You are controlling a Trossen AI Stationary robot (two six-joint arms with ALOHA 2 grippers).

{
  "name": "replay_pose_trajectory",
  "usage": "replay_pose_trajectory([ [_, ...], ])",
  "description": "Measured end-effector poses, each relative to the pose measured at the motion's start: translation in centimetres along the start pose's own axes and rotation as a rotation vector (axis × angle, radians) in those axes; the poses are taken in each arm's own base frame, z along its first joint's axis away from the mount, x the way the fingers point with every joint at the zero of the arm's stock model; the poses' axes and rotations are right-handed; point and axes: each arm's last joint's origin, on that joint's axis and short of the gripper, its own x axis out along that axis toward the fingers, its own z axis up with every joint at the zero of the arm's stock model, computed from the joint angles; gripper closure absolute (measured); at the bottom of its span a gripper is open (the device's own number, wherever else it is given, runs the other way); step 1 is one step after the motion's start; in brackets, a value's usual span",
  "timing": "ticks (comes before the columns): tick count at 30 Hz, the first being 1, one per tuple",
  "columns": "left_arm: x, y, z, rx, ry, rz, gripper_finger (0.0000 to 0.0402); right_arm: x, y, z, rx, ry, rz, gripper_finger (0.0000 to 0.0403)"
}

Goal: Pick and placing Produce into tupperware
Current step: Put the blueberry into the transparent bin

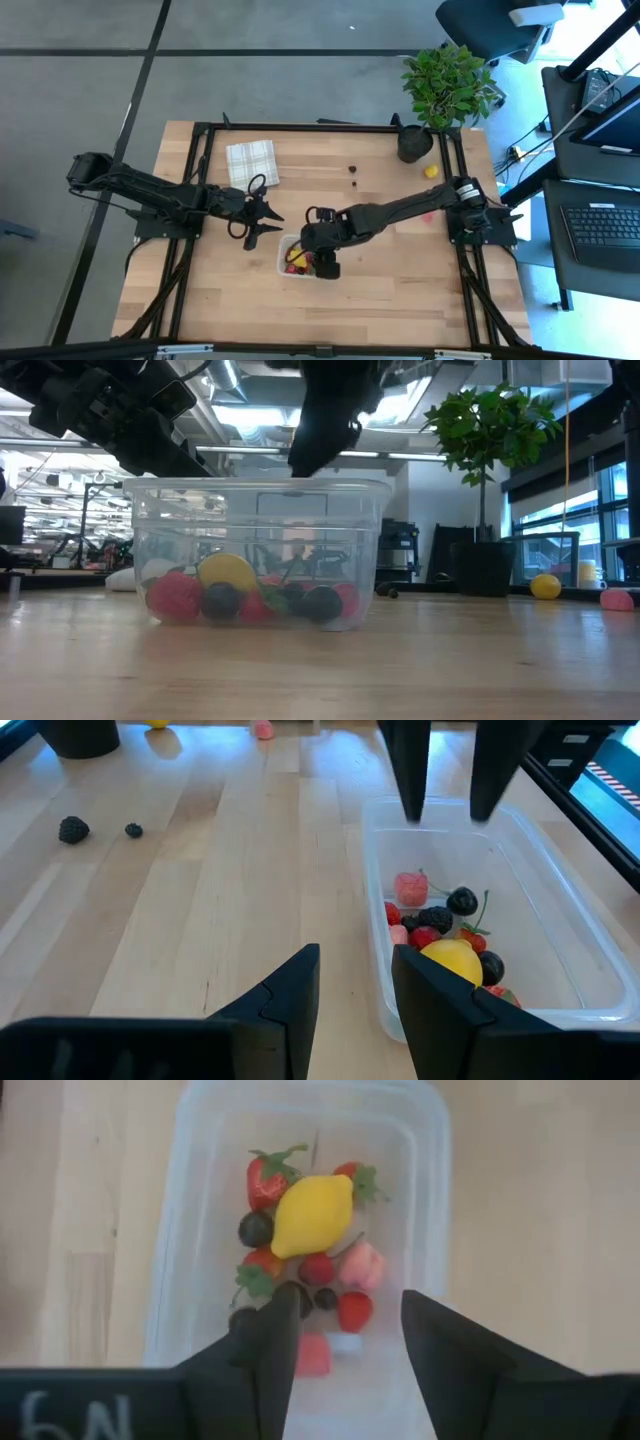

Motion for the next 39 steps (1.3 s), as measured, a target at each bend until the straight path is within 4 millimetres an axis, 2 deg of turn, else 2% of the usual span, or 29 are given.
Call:
replay_pose_trajectory([
  [3,0.0,0.0,0.0,-0.001,0.000,0.000,0.0280,-1.8,-0.6,0.9,-0.041,0.024,-0.012,0.0227],
  [7,0.0,0.0,0.0,-0.004,0.001,-0.001,0.0280,-3.8,-2.5,1.6,-0.031,0.071,-0.040,0.0229],
  [13,0.0,0.0,-0.5,-0.038,0.050,0.004,0.0280,-6.9,-7.1,1.1,0.063,0.098,-0.125,0.0229],
  [17,0.0,0.0,-0.5,-0.047,0.053,0.004,0.0280,-7.6,-10.6,-0.1,0.139,0.108,-0.163,0.0229],
  [20,0.0,0.0,-0.5,-0.048,0.052,0.004,0.0280,-7.3,-13.4,-1.5,0.181,0.150,-0.192,0.0229],
  [24,0.0,0.0,-0.5,-0.048,0.051,0.004,0.0280,-5.3,-16.9,-3.7,0.277,0.203,-0.274,0.0229],
  [28,0.0,0.0,-0.5,-0.054,0.050,0.001,0.0280,-3.0,-19.4,-6.3,0.418,0.239,-0.314,0.0229],
  [34,0.0,-0.1,-0.5,-0.053,0.050,-0.005,0.0280,-0.3,-21.0,-10.0,0.457,0.312,-0.309,0.0228],
  [39,0.0,-0.1,-0.5,-0.052,0.050,-0.005,0.0280,0.5,-21.7,-11.0,0.482,0.303,-0.318,0.0200],
])
